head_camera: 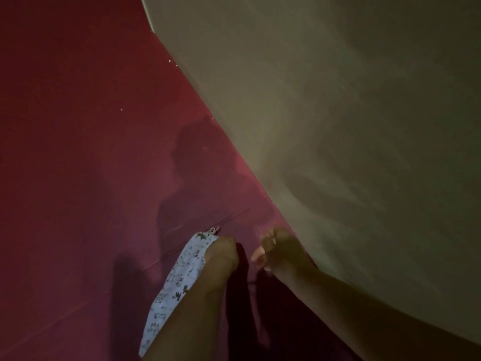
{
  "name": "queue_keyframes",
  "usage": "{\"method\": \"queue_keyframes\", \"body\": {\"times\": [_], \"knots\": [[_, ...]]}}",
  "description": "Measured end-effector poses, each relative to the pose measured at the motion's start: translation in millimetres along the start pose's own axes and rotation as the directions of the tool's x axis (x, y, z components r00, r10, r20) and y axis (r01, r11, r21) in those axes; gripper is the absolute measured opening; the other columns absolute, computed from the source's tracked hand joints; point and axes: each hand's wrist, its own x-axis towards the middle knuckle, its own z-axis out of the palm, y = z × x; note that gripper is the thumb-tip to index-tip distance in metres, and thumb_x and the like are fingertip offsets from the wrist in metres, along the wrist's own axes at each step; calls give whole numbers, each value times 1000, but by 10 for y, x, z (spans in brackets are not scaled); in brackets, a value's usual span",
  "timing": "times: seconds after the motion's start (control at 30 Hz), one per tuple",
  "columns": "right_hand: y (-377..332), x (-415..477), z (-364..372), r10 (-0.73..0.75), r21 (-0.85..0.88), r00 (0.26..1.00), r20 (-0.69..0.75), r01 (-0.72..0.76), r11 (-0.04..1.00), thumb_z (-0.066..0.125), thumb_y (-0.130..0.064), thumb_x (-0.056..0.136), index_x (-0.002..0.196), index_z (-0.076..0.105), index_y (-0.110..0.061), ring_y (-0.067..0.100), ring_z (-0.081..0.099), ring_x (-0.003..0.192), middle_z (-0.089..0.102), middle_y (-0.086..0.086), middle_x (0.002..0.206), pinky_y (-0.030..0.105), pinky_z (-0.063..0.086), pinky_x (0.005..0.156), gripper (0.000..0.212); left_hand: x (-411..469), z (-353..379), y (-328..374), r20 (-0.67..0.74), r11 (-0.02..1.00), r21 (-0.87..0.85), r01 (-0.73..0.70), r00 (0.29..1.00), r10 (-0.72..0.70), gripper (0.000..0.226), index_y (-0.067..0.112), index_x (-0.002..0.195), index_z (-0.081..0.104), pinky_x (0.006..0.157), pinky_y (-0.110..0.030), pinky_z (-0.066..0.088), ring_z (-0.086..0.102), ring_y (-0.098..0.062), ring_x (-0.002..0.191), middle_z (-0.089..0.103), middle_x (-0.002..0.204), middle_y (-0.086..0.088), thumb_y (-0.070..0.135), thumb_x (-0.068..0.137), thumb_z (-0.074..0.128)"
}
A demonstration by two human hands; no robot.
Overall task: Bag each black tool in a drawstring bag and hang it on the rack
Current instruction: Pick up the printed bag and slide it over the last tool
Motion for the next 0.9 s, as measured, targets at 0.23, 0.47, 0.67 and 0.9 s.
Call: {"method": "queue_keyframes", "body": {"times": [0.23, 0.47, 0.67, 0.9], "knots": [[-63, -97, 19, -42, 47, 999, 11, 42, 998, 38, -12, 98, 70, 37, -15, 12, 49, 39, 59, 4, 52, 19, 38, 45, 28, -137, -104, -21, -200, 1000, -4, 7, 980, -8, 31, 5, 119, 62, 99, -33, 42, 57, -28, 118, 58, 128, -15, 15, 93, 50], [-472, -328, -139, -141, 133, 988, -57, 148, 980, 39, -3, 95, 73, 43, -12, 0, 51, 36, 58, 10, 66, 16, 41, 41, 25, -582, -970, 54, -406, 812, -499, -303, 910, 90, 27, 19, 65, 50, 70, -31, 41, 55, -24, 77, 60, 75, -8, 12, 91, 51], [-1580, -628, -671, -530, -128, 803, -271, 516, 847, 40, -20, 98, 83, 44, -17, 24, 57, 81, 61, 6, 86, 42, 47, 74, 15, -1208, -1901, 103, -655, 662, -320, -677, 663, 361, 10, 6, 83, 61, 71, -3, 34, 42, 1, 77, 39, 82, 8, 9, 91, 54], [-2629, -1260, -1097, -755, -339, 650, -91, 692, 637, 36, -19, 99, 93, 38, -17, 14, 58, 89, 69, -5, 100, 24, 32, 65, 7, -2284, -3004, 257, -788, 490, -161, -857, 410, 459, 11, 11, 74, 64, 81, -3, 35, 45, 6, 84, 43, 89, 9, 16, 79, 56]]}}
